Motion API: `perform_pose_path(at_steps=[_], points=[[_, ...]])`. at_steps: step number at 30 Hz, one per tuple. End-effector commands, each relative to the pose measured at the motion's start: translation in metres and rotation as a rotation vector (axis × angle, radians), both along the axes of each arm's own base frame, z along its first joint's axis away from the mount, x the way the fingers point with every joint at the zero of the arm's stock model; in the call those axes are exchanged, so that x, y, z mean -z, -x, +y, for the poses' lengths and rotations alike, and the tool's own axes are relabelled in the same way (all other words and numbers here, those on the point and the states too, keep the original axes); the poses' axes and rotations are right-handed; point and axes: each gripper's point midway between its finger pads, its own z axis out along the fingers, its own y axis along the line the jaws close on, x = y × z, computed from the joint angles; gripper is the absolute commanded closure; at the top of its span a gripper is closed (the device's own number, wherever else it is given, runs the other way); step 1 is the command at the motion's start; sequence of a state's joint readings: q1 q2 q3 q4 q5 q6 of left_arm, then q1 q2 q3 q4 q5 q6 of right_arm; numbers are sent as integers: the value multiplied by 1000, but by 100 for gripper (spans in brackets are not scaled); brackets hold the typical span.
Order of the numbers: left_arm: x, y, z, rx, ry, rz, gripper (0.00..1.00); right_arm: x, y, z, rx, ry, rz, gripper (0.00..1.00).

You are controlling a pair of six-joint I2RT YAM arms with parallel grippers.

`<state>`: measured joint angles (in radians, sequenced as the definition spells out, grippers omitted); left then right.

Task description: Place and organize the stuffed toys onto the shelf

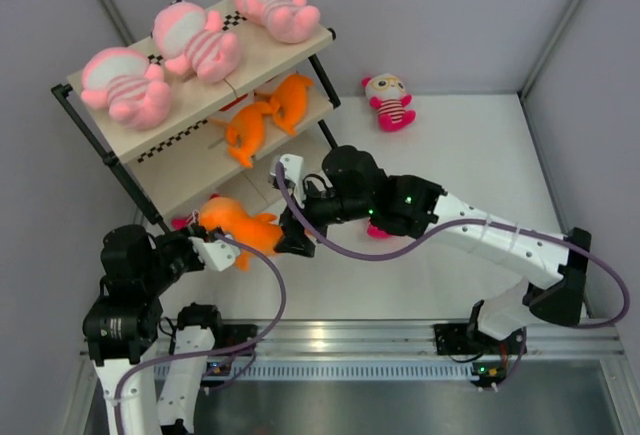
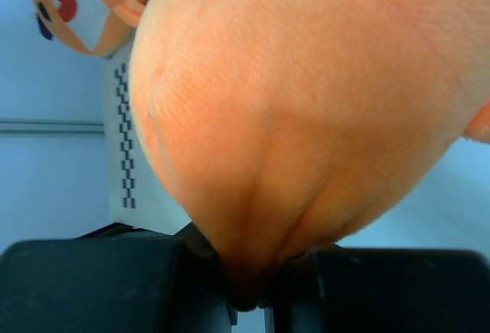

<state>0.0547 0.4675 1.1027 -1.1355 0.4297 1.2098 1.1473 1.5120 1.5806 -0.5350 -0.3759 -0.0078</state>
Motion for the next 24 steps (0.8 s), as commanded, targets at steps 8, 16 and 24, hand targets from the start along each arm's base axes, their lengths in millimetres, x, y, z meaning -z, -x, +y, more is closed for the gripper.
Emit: perform_pose_path(at_steps=[8,16,24], points=[[50,20,-17,-101,279,251,100,-38,-8,-47,62,-140,-308,25],[60,28,-36,-46,370,379,100,-34,13,-47,-135,-158,-727,21],[65,28,-39,-32,381,403,100,-46,6,-33,-197,-165,-904,19]])
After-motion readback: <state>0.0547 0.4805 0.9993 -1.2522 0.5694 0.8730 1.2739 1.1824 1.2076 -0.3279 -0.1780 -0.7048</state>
